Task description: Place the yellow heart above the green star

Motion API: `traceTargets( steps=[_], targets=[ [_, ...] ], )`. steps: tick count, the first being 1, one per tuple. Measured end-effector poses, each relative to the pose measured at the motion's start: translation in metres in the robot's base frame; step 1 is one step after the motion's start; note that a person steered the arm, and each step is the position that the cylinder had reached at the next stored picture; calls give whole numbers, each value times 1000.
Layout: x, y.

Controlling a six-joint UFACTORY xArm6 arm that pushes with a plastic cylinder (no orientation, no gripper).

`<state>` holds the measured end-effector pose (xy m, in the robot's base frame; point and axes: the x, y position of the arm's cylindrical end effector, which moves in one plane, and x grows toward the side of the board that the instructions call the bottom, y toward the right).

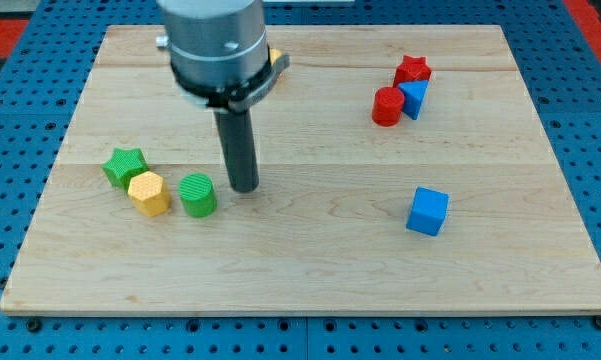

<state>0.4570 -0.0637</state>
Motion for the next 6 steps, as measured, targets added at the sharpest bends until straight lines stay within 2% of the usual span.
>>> traceTargets(
  steps=[1, 2, 3, 4, 6],
  targets=[
    [-61, 36],
    [-103, 119],
    [-159, 144],
    [-199, 125],
    [-201, 14]
  ],
)
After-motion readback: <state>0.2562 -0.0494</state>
